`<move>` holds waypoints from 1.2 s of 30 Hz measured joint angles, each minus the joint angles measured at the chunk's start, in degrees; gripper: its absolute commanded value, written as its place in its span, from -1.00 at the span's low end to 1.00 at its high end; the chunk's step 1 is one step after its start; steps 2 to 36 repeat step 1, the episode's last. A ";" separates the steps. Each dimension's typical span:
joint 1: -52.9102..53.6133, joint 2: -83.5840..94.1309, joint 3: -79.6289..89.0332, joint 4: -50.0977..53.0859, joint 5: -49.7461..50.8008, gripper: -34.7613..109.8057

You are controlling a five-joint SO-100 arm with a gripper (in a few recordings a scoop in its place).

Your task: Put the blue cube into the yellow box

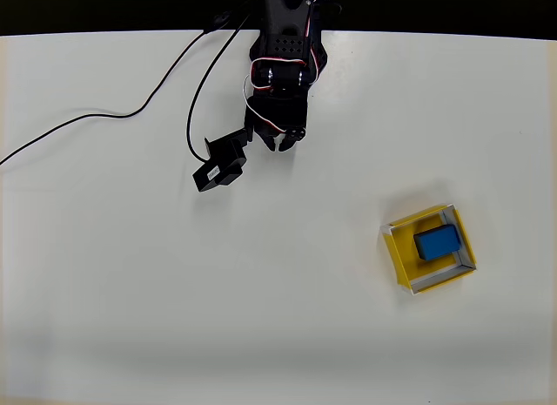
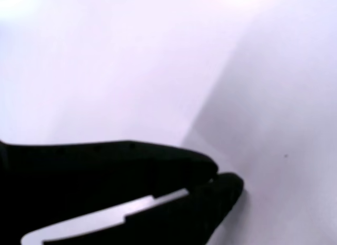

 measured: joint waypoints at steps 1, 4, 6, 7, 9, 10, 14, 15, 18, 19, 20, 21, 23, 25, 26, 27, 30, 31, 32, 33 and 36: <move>0.00 0.00 0.00 0.00 0.00 -0.51; 0.00 0.00 0.00 0.00 0.00 -0.51; 0.00 0.00 0.00 0.00 0.00 -0.51; 0.00 0.00 0.00 0.00 0.00 -0.51; 0.00 0.00 0.00 0.00 0.00 -0.51; 0.00 0.00 0.00 0.00 0.00 -0.51; 0.00 0.00 0.00 0.00 0.00 -0.51; 0.00 0.00 0.00 0.00 0.00 -0.51; 0.00 0.00 0.00 0.00 0.00 -0.51; 0.00 0.00 0.00 0.00 0.00 -0.51; 0.00 0.00 0.00 0.00 0.00 -0.51; 0.00 0.00 0.00 0.00 0.00 -0.51; 0.00 0.00 0.00 0.00 0.00 -0.51; 0.00 0.00 0.00 0.00 0.00 -0.51; 0.00 0.00 0.00 0.00 0.00 -0.51; 0.00 0.00 0.00 0.00 0.00 -0.51; 0.00 0.00 0.00 0.00 0.00 -0.51; 0.00 0.00 0.00 0.00 0.00 -0.51; 0.00 0.00 0.00 0.00 0.00 -0.51; 0.00 0.00 0.00 0.00 0.00 -0.51; 0.00 0.00 0.00 0.00 0.00 -0.51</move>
